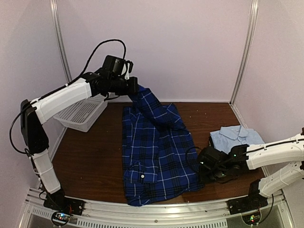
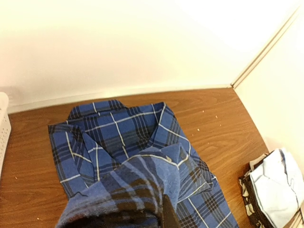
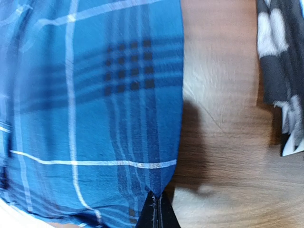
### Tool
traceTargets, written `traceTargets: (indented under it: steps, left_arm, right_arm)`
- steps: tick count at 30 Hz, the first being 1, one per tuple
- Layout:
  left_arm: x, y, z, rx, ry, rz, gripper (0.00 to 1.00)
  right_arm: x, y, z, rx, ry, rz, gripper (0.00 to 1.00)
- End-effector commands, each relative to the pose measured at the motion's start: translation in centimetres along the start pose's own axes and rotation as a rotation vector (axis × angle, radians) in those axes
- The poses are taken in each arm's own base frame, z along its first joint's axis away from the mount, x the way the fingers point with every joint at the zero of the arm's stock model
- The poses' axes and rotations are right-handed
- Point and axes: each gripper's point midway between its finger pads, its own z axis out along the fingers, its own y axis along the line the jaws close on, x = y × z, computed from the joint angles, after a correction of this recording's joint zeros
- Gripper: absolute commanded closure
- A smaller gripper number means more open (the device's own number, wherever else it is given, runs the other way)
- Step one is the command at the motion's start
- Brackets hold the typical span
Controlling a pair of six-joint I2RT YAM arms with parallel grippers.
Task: Fold and stack the long sleeve shirts
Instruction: Pick up the corner of the shirt from the corner of the board, then fold the 1/3-folded shirt at the center of the board.
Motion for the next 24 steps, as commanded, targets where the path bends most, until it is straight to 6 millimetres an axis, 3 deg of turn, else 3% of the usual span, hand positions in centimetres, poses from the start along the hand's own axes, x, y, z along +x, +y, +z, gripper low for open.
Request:
traceTargets:
  steps: [1, 7, 12, 18, 24]
  left_arm:
    - [-4.3, 2.0, -1.5, -0.049, -0.099, 0.035, 1.0]
    - [-7.7, 4.4, -4.4, -0.097, -0.189, 0.042, 1.0]
    - [-10.1, 7.0, -7.2, -0.147, -0.265, 0.022, 1.0]
    - [-11.4, 10.9, -10.0, -0.222, -0.31, -0.006, 1.0]
    - [-11.8, 14.5, -11.4, -0.295, -0.325, -0.02, 1.0]
  right_arm:
    - [-2.2, 0.9, -2.6, -0.008, -0.085, -0.001, 1.0]
    - [-2.7, 4.3, -3.5, -0.065, -0.083, -0.081, 1.0]
    - [-1.8, 6.6, -2.5, -0.079, -0.044, -0.141, 1.0]
    - [-1.0, 9.5, -2.2, -0.145, -0.016, -0.189, 1.0]
    - [-0.5, 12.5, -3.1, -0.242, 0.011, -0.24, 1.0]
